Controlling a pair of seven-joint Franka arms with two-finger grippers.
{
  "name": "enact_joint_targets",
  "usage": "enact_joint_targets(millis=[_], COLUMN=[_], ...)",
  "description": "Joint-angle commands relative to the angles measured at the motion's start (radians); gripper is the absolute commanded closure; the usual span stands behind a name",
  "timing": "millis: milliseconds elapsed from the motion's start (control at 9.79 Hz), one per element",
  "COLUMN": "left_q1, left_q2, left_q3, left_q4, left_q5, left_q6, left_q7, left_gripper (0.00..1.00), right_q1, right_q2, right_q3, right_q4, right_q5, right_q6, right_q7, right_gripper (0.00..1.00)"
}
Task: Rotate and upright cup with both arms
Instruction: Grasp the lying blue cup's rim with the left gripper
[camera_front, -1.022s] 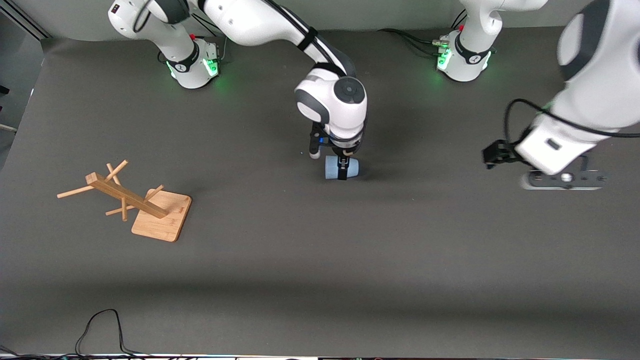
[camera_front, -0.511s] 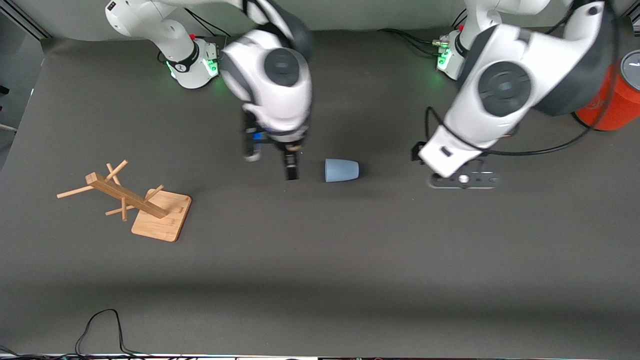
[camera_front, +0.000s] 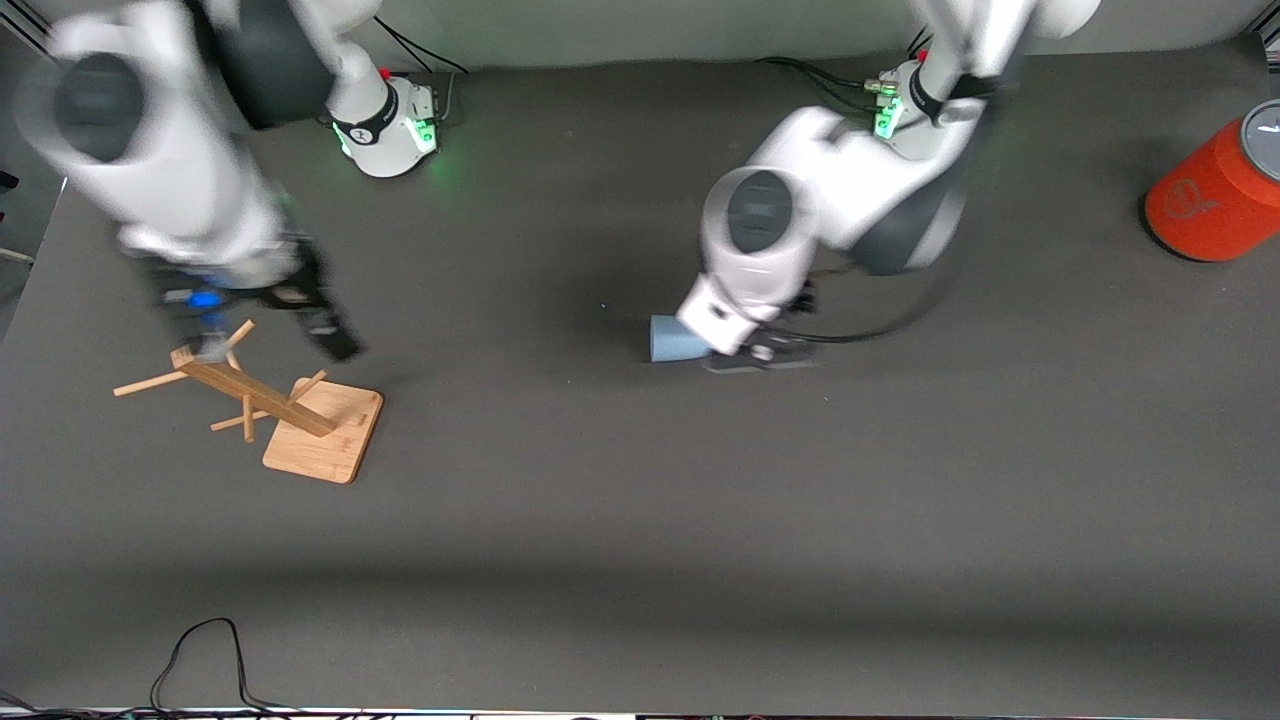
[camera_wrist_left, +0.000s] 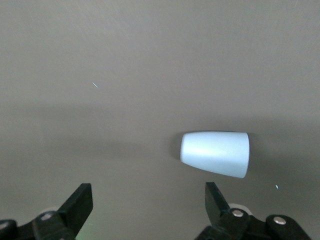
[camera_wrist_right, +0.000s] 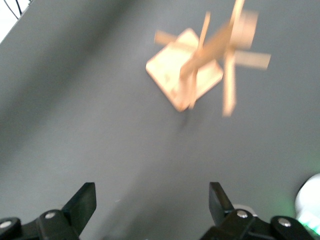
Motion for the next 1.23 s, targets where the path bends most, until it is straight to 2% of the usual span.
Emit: enact_joint_targets(millis=[0, 102, 204, 409, 613, 715, 818, 1124], left_q1=[-0.123, -0.171, -0.209, -0.257, -0.26, -0.263, -0.265, -0.263], left_q2=[0.215, 0.288, 0.316, 0.363, 0.406, 0.407, 0.4, 0.396], left_q3=[0.018, 0.02, 0.02, 0.026, 0.024, 0.023, 0.018, 0.01], left_q4=[0.205, 0.259, 0.268, 0.267, 0.265, 0.264, 0.276, 0.29], left_q5=[0.094, 0.146, 0.198, 0.25, 0.301, 0.3, 0.291, 0.288], left_q6=[-0.025, -0.022, -0.024, -0.027, -0.027, -0.065, -0.129, -0.173], left_q7=[-0.182, -0.295, -0.359, -0.402, -0.441, -0.438, -0.43, -0.41], left_gripper=[0.0, 0.0, 0.0, 0.0, 0.0, 0.27, 0.99, 1.0], right_q1=[-0.155, -0.232, -0.277, -0.3, -0.296, -0.296, -0.291, -0.291], right_q2=[-0.058, -0.06, -0.066, -0.069, -0.069, -0.07, -0.073, -0.072], right_q3=[0.021, 0.021, 0.021, 0.008, -0.013, -0.015, -0.015, -0.013], right_q4=[-0.044, -0.044, -0.047, -0.046, -0.047, -0.047, -0.046, -0.041], right_q5=[-0.002, -0.001, 0.002, 0.007, 0.031, 0.033, 0.033, 0.034], right_q6=[-0.006, 0.0, 0.004, 0.008, 0.035, 0.037, 0.035, 0.035], right_q7=[-0.367, -0.54, -0.686, -0.907, -1.073, -1.121, -1.123, -1.121], right_gripper=[0.0, 0.0, 0.0, 0.0, 0.0, 0.0, 0.0, 0.0])
